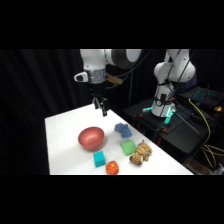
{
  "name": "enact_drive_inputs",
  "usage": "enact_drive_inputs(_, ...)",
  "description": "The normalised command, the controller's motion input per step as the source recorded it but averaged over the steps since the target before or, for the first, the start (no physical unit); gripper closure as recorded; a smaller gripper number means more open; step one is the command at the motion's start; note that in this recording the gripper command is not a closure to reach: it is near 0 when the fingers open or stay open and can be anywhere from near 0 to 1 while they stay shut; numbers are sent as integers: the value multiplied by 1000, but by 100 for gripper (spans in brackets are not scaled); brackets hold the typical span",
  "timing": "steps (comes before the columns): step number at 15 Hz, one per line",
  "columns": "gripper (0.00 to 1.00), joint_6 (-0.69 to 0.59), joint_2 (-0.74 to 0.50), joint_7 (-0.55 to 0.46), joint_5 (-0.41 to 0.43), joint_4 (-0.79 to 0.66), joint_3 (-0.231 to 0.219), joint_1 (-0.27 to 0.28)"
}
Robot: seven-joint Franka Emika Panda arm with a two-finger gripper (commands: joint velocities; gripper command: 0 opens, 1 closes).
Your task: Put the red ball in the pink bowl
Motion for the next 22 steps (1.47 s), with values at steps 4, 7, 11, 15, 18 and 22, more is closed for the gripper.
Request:
enact_drive_inputs(4, 0, 21, 19, 19, 51, 23, 42, 9)
enact_drive_inputs(7, 0, 100, 95, 73, 131, 94, 84, 67)
enact_drive_inputs(11, 0, 199, 188, 149, 75, 151, 77, 107)
enact_drive_inputs(15, 0, 294, 225, 212, 31, 142, 37, 105)
enact_drive_inputs(18, 0, 303, 196, 236, -4, 106, 32, 135)
enact_drive_inputs(22, 0, 290, 257, 230, -75, 143, -2, 144)
